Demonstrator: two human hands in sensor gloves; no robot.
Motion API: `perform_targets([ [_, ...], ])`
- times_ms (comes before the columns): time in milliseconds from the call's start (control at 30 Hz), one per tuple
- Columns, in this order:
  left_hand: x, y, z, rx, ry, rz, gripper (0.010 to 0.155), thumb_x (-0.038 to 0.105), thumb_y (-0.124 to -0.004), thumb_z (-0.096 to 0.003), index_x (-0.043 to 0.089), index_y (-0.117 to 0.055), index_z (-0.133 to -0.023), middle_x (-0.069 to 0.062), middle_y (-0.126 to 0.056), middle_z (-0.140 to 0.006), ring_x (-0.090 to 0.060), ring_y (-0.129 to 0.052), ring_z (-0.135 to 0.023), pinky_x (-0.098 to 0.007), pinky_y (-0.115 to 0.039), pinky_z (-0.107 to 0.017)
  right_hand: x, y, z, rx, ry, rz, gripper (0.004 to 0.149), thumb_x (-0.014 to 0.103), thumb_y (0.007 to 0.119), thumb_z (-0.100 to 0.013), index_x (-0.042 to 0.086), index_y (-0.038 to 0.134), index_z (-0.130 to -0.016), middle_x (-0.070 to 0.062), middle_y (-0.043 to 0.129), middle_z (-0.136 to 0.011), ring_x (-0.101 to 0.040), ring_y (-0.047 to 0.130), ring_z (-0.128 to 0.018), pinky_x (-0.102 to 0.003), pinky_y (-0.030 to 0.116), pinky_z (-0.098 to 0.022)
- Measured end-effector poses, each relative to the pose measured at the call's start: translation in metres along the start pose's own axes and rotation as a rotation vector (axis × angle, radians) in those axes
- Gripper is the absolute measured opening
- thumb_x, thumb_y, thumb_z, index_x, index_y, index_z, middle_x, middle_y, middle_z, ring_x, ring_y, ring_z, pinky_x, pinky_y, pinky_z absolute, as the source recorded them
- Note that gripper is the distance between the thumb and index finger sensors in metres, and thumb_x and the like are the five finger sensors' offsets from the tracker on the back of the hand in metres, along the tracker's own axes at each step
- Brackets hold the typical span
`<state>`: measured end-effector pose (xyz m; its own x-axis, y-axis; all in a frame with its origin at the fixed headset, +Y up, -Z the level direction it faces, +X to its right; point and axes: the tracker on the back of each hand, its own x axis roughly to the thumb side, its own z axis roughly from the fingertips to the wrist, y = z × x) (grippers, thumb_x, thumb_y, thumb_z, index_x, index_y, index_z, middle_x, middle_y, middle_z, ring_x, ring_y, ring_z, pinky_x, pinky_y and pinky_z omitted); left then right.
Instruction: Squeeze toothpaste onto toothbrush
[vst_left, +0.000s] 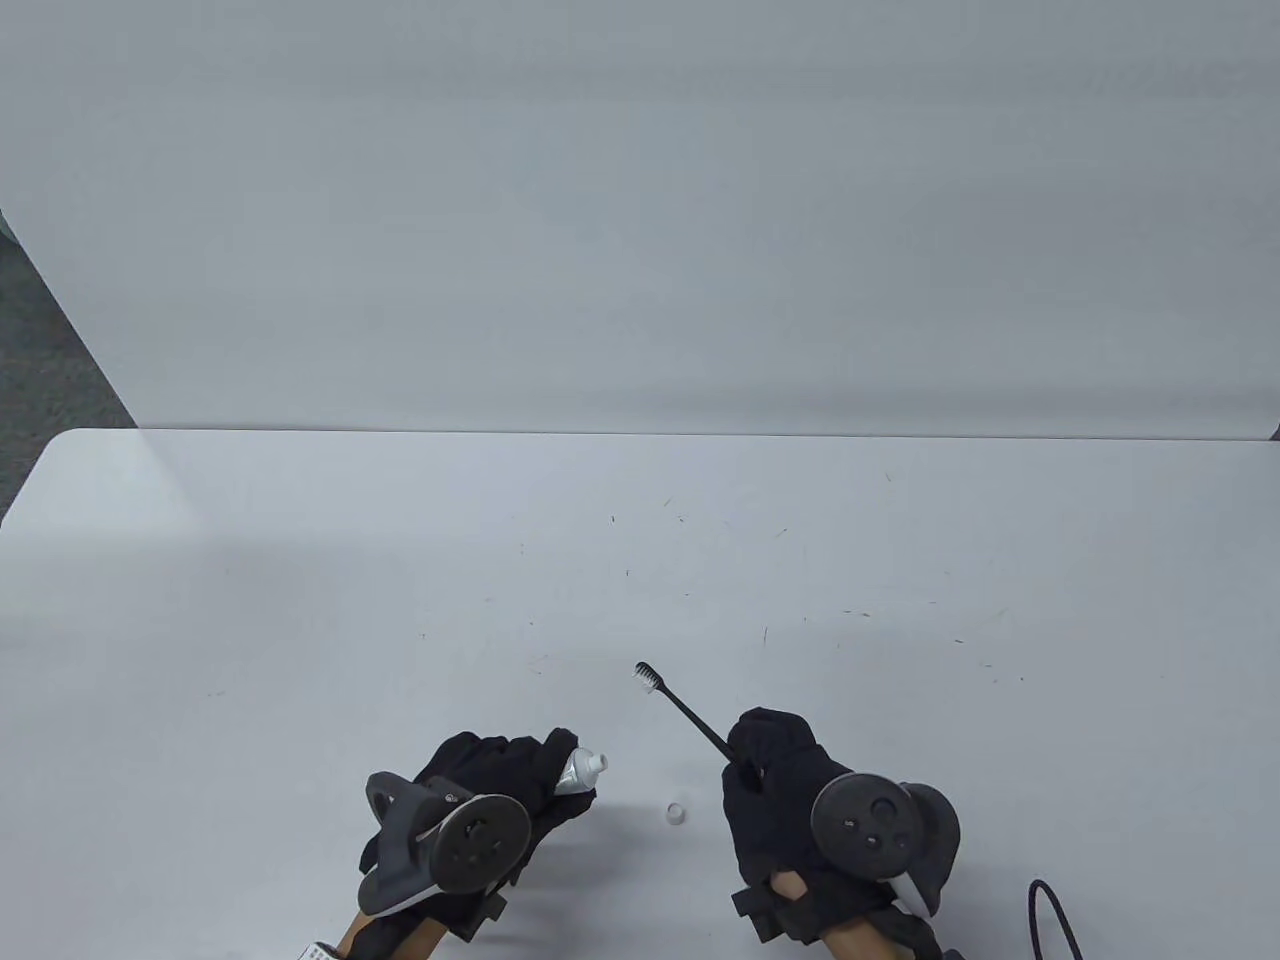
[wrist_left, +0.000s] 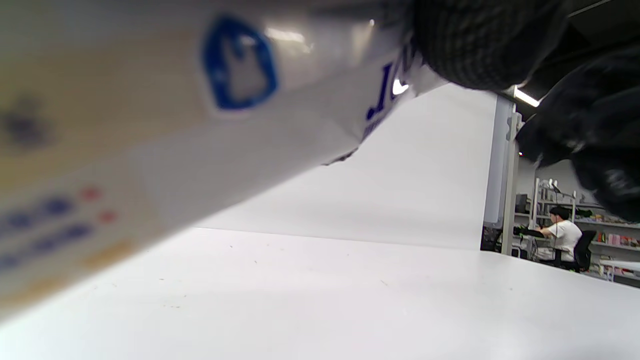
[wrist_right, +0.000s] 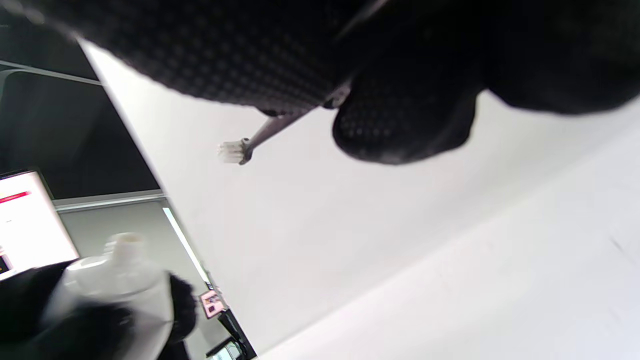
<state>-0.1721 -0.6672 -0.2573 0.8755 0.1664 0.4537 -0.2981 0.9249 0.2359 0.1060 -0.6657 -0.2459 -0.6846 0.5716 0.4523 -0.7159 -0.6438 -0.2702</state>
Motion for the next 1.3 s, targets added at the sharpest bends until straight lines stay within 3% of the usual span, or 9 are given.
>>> perform_targets([
  [133,-0.004,0.002,0.000,0.026,0.027,0.030,0.068,0.060,-0.083,-0.0329,0.019,-0.080,-0.088,-0.009,-0.097,-0.076,-0.037,-0.101,-0.056,-0.055,-0.082,-0.043,0.024,0.000,0.008,-0.062,-0.159,0.183,0.040,0.020,0.086,-0.032,-0.001,0.083,-0.066,-0.020,0.083,-0.076,-0.024,0.099,-0.029,-0.046,0.090,-0.017],
  [300,-0.005,0.002,0.001,0.032,0.039,0.028,0.068,0.059,-0.084,-0.0330,0.019,-0.080,-0.087,-0.009,-0.097,-0.076,-0.037,-0.101,-0.056,-0.055,-0.082,-0.043,0.035,0.008,0.013,-0.037,-0.215,0.247,0.040,0.020,0.086,-0.032,-0.001,0.083,-0.066,-0.020,0.083,-0.076,-0.024,0.099,-0.029,-0.046,0.090,-0.016],
  [1300,-0.006,0.001,0.000,0.000,0.069,0.024,0.067,0.059,-0.083,-0.0343,0.017,-0.080,-0.087,-0.010,-0.097,-0.076,-0.037,-0.101,-0.055,-0.056,-0.081,-0.042,0.045,0.017,0.018,0.000,-0.269,0.362,0.039,0.019,0.086,-0.032,-0.001,0.084,-0.065,-0.020,0.084,-0.076,-0.025,0.099,-0.028,-0.046,0.089,-0.016],
])
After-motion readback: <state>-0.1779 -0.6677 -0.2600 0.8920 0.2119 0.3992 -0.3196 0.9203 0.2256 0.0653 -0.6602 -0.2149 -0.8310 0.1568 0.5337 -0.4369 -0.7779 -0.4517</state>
